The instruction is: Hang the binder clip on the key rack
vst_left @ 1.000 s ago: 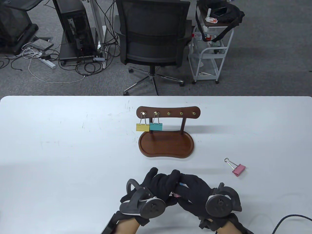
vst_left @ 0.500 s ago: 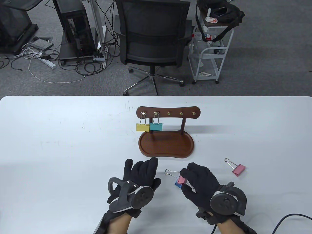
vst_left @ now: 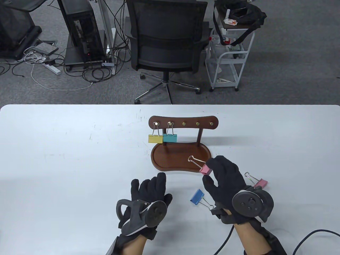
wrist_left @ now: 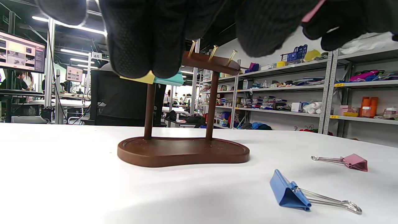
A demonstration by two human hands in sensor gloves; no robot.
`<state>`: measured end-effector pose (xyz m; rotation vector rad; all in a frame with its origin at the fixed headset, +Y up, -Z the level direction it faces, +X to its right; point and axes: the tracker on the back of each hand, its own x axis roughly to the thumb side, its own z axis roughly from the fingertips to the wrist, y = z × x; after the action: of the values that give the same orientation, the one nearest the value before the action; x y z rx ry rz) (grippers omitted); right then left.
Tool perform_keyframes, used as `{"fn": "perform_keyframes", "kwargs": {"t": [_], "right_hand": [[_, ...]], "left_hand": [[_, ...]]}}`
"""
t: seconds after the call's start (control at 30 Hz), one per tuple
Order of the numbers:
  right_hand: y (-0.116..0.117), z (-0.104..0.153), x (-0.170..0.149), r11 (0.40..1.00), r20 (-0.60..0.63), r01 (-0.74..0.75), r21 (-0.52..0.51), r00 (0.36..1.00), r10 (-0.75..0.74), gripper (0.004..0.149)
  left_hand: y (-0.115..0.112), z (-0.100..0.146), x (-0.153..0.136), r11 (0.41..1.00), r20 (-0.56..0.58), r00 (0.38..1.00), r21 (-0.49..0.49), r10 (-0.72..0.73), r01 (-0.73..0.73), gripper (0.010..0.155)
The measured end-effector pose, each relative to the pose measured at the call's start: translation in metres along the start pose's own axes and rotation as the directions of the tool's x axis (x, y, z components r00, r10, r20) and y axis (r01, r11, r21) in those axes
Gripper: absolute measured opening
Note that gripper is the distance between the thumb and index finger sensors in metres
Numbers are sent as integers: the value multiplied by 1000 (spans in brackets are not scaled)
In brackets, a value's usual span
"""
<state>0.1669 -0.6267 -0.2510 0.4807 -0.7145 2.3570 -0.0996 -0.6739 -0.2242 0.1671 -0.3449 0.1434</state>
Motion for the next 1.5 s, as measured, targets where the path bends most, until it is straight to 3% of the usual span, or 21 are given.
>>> {"fn": "perform_keyframes", "kwargs": {"t": [0.47,0.87,1.5], "right_hand": [[3,-46,7,997,-81,20,-75,996,-26,67],[28,-72,12,997,-118,-42,-72,992,33,69],[69,-79,1,988,-156,-152,-26,977,146,71]], "left_hand": [[-6,1,-11,999,-48,998,-33,29,-31,78],[-8,1,-11,997,-61,997,-50,48,-51,78],[-9,2,-18,989,-75,990,-78,120,-126,78]]}}
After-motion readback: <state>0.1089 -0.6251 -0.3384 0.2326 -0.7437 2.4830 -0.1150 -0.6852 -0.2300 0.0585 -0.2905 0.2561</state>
